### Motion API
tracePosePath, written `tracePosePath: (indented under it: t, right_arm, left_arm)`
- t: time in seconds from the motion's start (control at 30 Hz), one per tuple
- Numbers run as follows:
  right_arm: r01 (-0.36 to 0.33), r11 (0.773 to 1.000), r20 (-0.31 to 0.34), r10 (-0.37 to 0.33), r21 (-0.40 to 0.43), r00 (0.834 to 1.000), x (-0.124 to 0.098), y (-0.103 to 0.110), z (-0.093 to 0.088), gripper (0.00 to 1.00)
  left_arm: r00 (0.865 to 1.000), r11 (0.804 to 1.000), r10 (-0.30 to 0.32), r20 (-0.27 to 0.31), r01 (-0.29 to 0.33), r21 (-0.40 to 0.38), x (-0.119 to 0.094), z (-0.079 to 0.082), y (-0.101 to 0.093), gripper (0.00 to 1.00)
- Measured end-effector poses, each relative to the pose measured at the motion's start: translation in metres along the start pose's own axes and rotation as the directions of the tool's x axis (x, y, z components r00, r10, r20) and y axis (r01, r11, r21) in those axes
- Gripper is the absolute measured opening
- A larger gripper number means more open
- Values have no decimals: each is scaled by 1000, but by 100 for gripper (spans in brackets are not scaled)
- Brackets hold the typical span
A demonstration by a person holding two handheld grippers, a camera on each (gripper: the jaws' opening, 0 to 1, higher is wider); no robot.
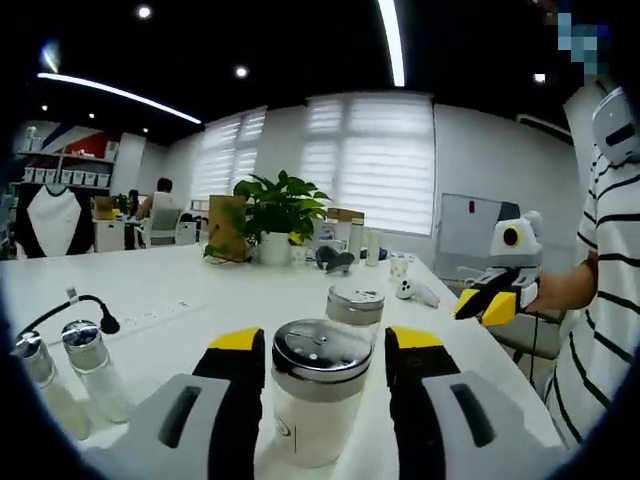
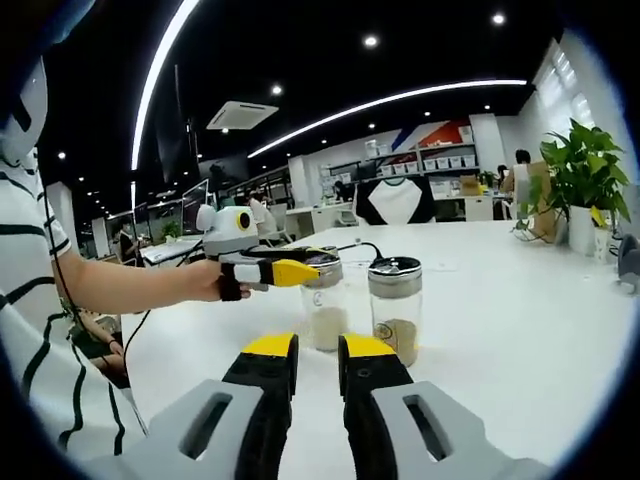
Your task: Rotate the seasoning bottle until the label or dispensing opening points toward the visible target arrow and the bottle remains upright within the marked orientation range
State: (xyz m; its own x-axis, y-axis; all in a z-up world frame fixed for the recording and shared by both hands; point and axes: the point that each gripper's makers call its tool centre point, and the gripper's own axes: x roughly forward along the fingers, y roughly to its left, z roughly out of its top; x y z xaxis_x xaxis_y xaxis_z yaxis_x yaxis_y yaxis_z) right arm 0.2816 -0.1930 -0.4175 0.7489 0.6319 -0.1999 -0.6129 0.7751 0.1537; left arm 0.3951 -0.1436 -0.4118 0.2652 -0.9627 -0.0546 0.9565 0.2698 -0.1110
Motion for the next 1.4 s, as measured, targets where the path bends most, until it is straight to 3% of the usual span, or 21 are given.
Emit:
tracePosePath:
  t: [0.13,0.37,0.57,0.7,1.0,1.1,1.13,1.2,1.4]
  right_arm:
    - [-10,1000,0,10,-18,1000,0,4,1,14]
    - [-2,1000,-3,2,-20,1000,1,3,0,14]
    - [20,1000,6,-20,-9,1000,2,-1,1,14]
    - [37,999,19,-38,16,999,2,-5,2,14]
    - [90,995,30,-92,44,995,-2,-17,2,11]
    - [103,993,33,-105,58,994,-4,-20,2,11]
    - [108,992,34,-110,58,993,-5,-20,2,11]
    - [118,991,34,-120,56,992,-6,-22,2,10]
    - [143,988,31,-145,63,989,-9,-28,0,10]
  left_arm:
    - [999,1000,27,-29,-27,15,1,-5,4,43]
    - [999,999,46,-14,-46,-9,2,-7,4,43]
    - [991,991,131,-5,-131,-5,1,-7,7,42]
    - [979,979,202,-7,-202,23,1,-7,8,42]
    - [942,942,336,-3,-336,11,3,-7,12,42]
    - [920,920,391,21,-392,6,2,-6,16,42]
    - [904,904,426,30,-427,4,0,-6,19,42]
    - [888,889,458,43,-459,3,-1,-6,19,42]
    - [859,860,509,59,-510,1,-1,-5,22,42]
